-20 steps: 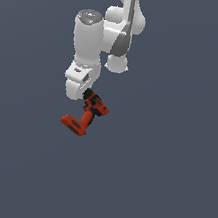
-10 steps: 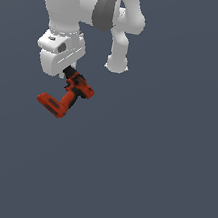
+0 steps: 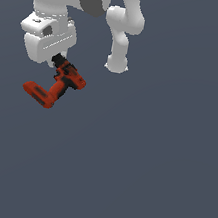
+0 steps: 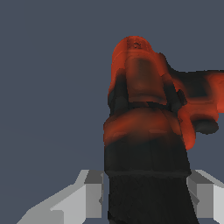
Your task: Pick up the object and move it to a goal position.
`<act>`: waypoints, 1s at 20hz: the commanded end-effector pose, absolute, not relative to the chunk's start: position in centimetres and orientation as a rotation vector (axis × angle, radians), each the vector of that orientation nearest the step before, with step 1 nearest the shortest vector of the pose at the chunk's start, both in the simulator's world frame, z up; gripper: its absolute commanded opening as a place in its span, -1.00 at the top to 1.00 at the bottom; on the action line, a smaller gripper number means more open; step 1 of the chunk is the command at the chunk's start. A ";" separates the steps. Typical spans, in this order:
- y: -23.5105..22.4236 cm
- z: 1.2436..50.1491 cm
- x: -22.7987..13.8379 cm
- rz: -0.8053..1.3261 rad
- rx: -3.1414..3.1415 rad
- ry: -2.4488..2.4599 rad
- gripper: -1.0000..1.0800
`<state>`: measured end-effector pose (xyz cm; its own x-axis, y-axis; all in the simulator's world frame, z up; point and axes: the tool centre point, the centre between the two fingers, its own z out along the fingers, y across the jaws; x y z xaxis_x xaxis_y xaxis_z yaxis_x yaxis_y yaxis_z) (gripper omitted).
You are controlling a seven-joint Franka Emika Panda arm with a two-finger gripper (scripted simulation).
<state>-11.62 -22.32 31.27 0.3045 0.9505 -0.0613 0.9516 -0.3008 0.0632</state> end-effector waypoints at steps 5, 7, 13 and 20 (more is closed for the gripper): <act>-22.3 31.6 -11.6 -0.019 2.465 1.803 1.00; -22.1 32.1 -11.6 -0.019 2.465 1.803 1.00; -21.0 34.5 -11.8 -0.019 2.465 1.803 1.00; -20.8 35.2 -11.7 -0.019 2.465 1.803 1.00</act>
<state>-11.80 -20.68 34.80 0.3035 0.9509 -0.0610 0.9522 -0.3004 0.0555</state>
